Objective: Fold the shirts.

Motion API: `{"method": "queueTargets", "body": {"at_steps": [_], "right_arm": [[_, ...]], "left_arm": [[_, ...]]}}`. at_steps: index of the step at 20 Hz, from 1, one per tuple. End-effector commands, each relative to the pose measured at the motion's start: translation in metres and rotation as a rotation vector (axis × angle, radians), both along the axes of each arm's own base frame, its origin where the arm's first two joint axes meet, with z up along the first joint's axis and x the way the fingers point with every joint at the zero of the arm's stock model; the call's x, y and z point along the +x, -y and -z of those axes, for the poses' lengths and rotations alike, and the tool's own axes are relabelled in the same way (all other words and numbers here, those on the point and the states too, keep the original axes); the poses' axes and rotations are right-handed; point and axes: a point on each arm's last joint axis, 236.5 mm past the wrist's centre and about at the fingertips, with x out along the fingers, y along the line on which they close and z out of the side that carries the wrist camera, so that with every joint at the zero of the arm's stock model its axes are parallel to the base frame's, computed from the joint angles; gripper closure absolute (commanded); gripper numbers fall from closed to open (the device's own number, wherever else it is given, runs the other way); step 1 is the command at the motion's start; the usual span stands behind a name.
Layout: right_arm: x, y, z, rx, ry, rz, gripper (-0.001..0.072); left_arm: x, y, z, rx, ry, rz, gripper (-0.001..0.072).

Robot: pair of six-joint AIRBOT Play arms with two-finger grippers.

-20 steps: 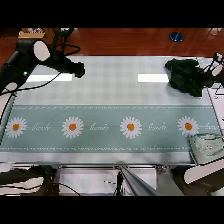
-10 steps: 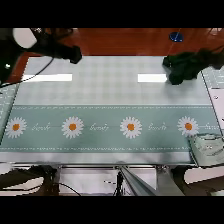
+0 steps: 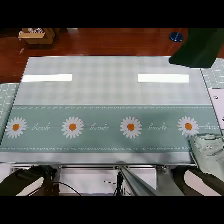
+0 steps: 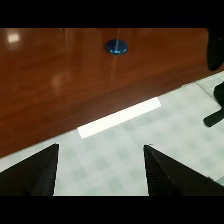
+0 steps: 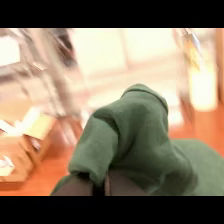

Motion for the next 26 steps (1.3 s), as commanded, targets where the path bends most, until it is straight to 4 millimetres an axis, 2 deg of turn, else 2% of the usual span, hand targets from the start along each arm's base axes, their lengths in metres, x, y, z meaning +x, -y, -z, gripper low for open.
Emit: {"method": "queueTargets", "body": {"at_steps": [1, 3, 5, 6, 10, 12, 15, 16, 17, 18, 19, 20, 22, 24, 26], "right_arm": [[-0.081, -0.056, -0.035, -0.018, 0.048, -0.136, 0.0690], [-0.100, -0.086, -0.020, -0.009, -0.033, -0.245, 0.0690], [-0.105, -0.115, 0.015, -0.013, -0.177, -0.356, 0.0690], [-0.105, -0.132, 0.040, -0.032, -0.273, -0.425, 0.0690], [-0.098, -0.197, 0.173, -0.191, -0.689, -0.630, 0.0690], [-0.096, -0.237, 0.242, -0.277, -0.838, -0.703, 0.0690], [-0.108, -0.299, 0.346, -0.393, -1.016, -0.804, 0.0690], [-0.114, -0.316, 0.374, -0.417, -1.058, -0.831, 0.0689], [-0.119, -0.331, 0.399, -0.440, -1.093, -0.854, 0.0626], [-0.123, -0.340, 0.415, -0.467, -1.118, -0.877, 0.0435], [-0.124, -0.343, 0.425, -0.486, -1.135, -0.887, 0.0288], [-0.122, -0.340, 0.427, -0.499, -1.132, -0.881, 0.0232], [-0.099, -0.313, 0.413, -0.543, -1.084, -0.801, 0.0222], [-0.069, -0.265, 0.386, -0.587, -1.024, -0.662, 0.0222], [-0.047, -0.202, 0.361, -0.600, -0.995, -0.500, 0.0192]], "left_arm": [[-0.080, -0.016, -0.040, -0.038, 0.079, 0.030, 0.0090], [-0.107, -0.023, -0.037, -0.031, 0.055, 0.038, 0.0105], [-0.121, -0.026, -0.024, -0.006, 0.000, 0.046, 0.0104], [-0.124, -0.026, -0.014, 0.017, -0.037, 0.050, 0.0105], [-0.115, -0.025, 0.034, 0.086, -0.188, 0.054, 0.0104], [-0.110, -0.023, 0.062, 0.114, -0.270, 0.059, 0.0104], [-0.105, -0.021, 0.104, 0.152, -0.389, 0.065, 0.0105], [-0.103, -0.021, 0.117, 0.161, -0.421, 0.066, 0.0105], [-0.101, -0.020, 0.131, 0.172, -0.457, 0.066, 0.0104], [-0.099, -0.020, 0.144, 0.181, -0.492, 0.067, 0.0104], [-0.098, -0.020, 0.160, 0.192, -0.531, 0.067, 0.0104], [-0.098, -0.020, 0.175, 0.209, -0.566, 0.072, 0.0104], [-0.099, -0.023, 0.212, 0.268, -0.635, 0.088, 0.0103], [-0.098, -0.028, 0.251, 0.319, -0.703, 0.085, 0.0103], [-0.094, -0.033, 0.290, 0.335, -0.759, 0.064, 0.0103]]}}
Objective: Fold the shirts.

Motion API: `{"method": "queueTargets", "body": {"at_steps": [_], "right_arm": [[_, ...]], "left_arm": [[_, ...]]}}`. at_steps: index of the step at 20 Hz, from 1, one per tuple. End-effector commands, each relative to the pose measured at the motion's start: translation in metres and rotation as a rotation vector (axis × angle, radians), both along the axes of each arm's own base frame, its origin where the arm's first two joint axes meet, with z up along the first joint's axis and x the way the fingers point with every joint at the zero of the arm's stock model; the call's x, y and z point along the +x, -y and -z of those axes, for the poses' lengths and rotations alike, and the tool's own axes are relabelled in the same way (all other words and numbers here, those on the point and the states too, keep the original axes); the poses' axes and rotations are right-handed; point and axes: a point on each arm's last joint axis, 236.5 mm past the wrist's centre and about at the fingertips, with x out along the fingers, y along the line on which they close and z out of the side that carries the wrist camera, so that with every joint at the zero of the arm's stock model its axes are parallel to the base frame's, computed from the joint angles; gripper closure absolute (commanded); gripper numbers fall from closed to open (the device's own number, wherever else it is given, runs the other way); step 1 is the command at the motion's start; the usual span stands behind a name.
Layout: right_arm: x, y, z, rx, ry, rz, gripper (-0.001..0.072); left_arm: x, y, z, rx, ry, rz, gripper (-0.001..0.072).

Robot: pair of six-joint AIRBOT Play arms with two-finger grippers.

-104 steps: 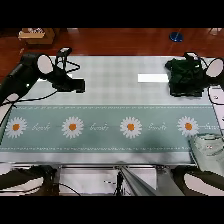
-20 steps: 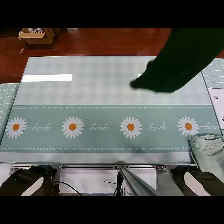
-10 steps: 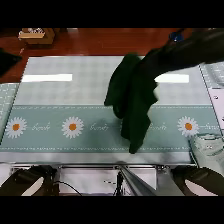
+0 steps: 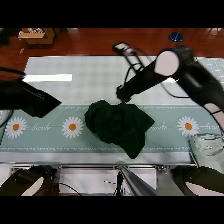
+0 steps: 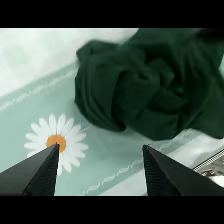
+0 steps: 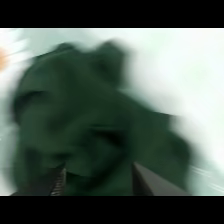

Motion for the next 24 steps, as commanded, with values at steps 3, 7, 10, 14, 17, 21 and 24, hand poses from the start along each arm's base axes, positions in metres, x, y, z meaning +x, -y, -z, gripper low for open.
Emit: {"method": "queueTargets", "body": {"at_steps": [3, 7, 10, 14, 17, 21, 24], "right_arm": [[0.042, 0.171, -0.039, -0.207, 0.122, 0.327, 0.0117], [0.038, 0.269, -0.016, -0.184, 0.000, 0.581, 0.0134], [0.026, 0.287, 0.022, -0.029, -0.124, 0.674, 0.0134], [-0.001, 0.279, 0.073, 0.104, -0.272, 0.686, 0.0133], [-0.014, 0.270, 0.096, 0.130, -0.327, 0.681, 0.0133], [-0.017, 0.267, 0.107, 0.141, -0.338, 0.695, 0.0133], [-0.012, 0.264, 0.105, 0.164, -0.328, 0.701, 0.0133]], "left_arm": [[0.009, -0.016, 0.104, 0.052, -0.121, -0.069, 0.0103], [0.001, -0.021, 0.157, -0.007, -0.226, -0.136, 0.0106], [-0.008, -0.004, 0.181, -0.146, -0.321, -0.115, 0.0100], [-0.014, 0.023, 0.212, -0.273, -0.475, -0.093, 0.0029], [-0.001, 0.041, 0.230, -0.329, -0.521, -0.138, -0.0013], [0.015, 0.066, 0.232, -0.375, -0.479, -0.117, -0.0013], [0.024, 0.077, 0.237, -0.360, -0.442, -0.117, -0.0013]]}}
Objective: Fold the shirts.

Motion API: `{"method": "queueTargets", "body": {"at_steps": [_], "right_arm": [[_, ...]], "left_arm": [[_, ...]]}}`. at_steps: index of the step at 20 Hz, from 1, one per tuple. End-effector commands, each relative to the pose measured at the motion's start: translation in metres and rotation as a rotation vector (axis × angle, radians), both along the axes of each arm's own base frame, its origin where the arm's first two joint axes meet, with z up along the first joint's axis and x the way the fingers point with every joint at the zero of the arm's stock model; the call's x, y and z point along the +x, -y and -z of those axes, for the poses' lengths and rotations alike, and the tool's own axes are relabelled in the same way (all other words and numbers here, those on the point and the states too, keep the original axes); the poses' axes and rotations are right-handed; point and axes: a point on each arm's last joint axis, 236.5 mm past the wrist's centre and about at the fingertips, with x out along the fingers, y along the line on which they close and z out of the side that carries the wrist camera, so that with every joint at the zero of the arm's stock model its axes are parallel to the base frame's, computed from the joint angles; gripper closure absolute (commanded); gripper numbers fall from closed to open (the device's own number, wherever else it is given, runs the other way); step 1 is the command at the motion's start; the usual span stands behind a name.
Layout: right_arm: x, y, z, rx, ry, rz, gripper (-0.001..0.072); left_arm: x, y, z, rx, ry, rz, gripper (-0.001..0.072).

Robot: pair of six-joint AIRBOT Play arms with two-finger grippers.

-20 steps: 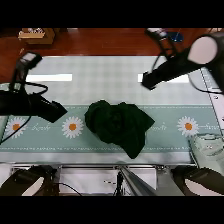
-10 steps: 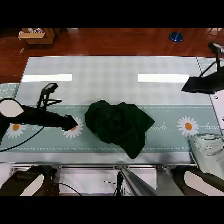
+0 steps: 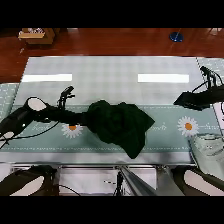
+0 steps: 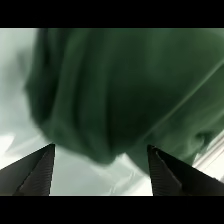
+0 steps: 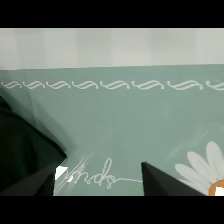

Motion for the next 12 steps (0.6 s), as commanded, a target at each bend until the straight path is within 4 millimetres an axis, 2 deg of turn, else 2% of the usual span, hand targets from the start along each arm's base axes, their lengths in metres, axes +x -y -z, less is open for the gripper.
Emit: {"method": "queueTargets", "body": {"at_steps": [1, 3, 4, 5, 6, 9, 12], "right_arm": [[0.003, -0.007, 0.000, 0.038, 0.013, 0.014, 0.0134], [0.003, -0.011, -0.002, 0.057, 0.014, 0.015, 0.0133], [0.002, -0.011, -0.002, 0.058, 0.009, 0.012, 0.0134], [0.000, -0.012, -0.001, 0.060, 0.004, 0.011, 0.0133], [-0.002, -0.012, 0.000, 0.062, -0.004, 0.008, 0.0133], [-0.019, -0.019, 0.017, 0.084, -0.062, 0.001, 0.0131], [-0.044, -0.038, 0.040, 0.156, -0.123, -0.026, 0.0125]], "left_arm": [[0.016, 0.012, 0.008, -0.001, 0.030, -0.037, 0.0102], [0.015, 0.010, 0.018, 0.007, -0.002, -0.046, 0.0542], [0.014, 0.009, 0.021, 0.008, -0.014, -0.047, 0.0624], [0.014, 0.009, 0.022, 0.009, -0.017, -0.046, 0.0630], [0.014, 0.009, 0.021, 0.008, -0.016, -0.046, 0.0682], [0.014, 0.009, 0.020, 0.006, -0.012, -0.046, 0.0683], [0.013, 0.010, 0.017, 0.002, -0.013, -0.036, 0.0683]]}}
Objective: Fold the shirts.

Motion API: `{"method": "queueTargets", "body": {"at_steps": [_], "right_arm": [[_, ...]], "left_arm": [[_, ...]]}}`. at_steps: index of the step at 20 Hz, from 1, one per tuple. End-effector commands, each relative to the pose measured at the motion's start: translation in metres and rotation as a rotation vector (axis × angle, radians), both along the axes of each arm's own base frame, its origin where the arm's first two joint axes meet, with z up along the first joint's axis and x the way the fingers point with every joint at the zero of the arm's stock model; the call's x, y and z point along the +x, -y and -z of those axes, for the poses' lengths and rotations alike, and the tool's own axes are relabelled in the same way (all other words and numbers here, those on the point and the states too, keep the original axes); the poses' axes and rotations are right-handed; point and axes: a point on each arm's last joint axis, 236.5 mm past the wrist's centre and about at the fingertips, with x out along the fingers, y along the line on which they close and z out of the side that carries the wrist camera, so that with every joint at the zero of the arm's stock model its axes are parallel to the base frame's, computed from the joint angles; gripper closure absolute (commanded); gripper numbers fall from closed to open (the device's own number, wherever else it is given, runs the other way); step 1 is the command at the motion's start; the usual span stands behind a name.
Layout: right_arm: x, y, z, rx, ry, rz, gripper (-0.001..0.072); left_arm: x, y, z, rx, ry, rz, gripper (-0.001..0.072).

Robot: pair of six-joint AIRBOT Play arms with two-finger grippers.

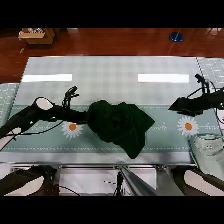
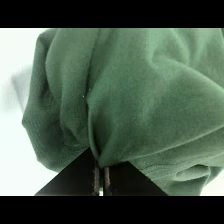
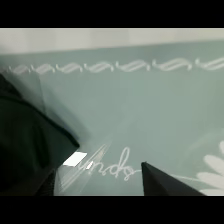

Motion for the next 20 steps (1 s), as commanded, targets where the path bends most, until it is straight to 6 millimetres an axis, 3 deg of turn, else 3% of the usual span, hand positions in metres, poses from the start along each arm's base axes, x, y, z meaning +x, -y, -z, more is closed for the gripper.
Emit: {"method": "queueTargets", "body": {"at_steps": [1, 5, 9, 13, 17, 18, 19, 20], "right_arm": [[-0.025, -0.023, 0.020, 0.093, -0.053, -0.028, 0.0125], [-0.034, -0.044, 0.034, 0.175, -0.066, 0.014, 0.0125], [-0.040, -0.065, 0.053, 0.134, -0.066, -0.018, 0.0126], [-0.031, -0.088, 0.074, 0.073, -0.039, 0.015, 0.0128], [-0.033, -0.144, 0.091, 0.176, -0.113, 0.046, 0.0130], [-0.037, -0.158, 0.097, 0.197, -0.141, 0.048, 0.0147], [-0.041, -0.170, 0.102, 0.213, -0.161, 0.043, 0.0252], [-0.043, -0.179, 0.104, 0.224, -0.159, 0.028, 0.0424]], "left_arm": [[0.000, 0.002, -0.004, -0.006, 0.004, 0.018, 0.0683], [0.008, 0.008, -0.019, -0.023, 0.043, 0.054, 0.0684], [0.020, 0.011, -0.035, -0.036, 0.087, 0.060, 0.0684], [0.022, 0.013, -0.046, -0.045, 0.111, 0.068, 0.0684], [0.023, 0.013, -0.049, -0.045, 0.129, 0.078, 0.0684], [0.023, 0.013, -0.049, -0.046, 0.131, 0.078, 0.0684], [0.024, 0.013, -0.050, -0.046, 0.134, 0.078, 0.0684], [0.025, 0.013, -0.051, -0.046, 0.138, 0.079, 0.0684]]}}
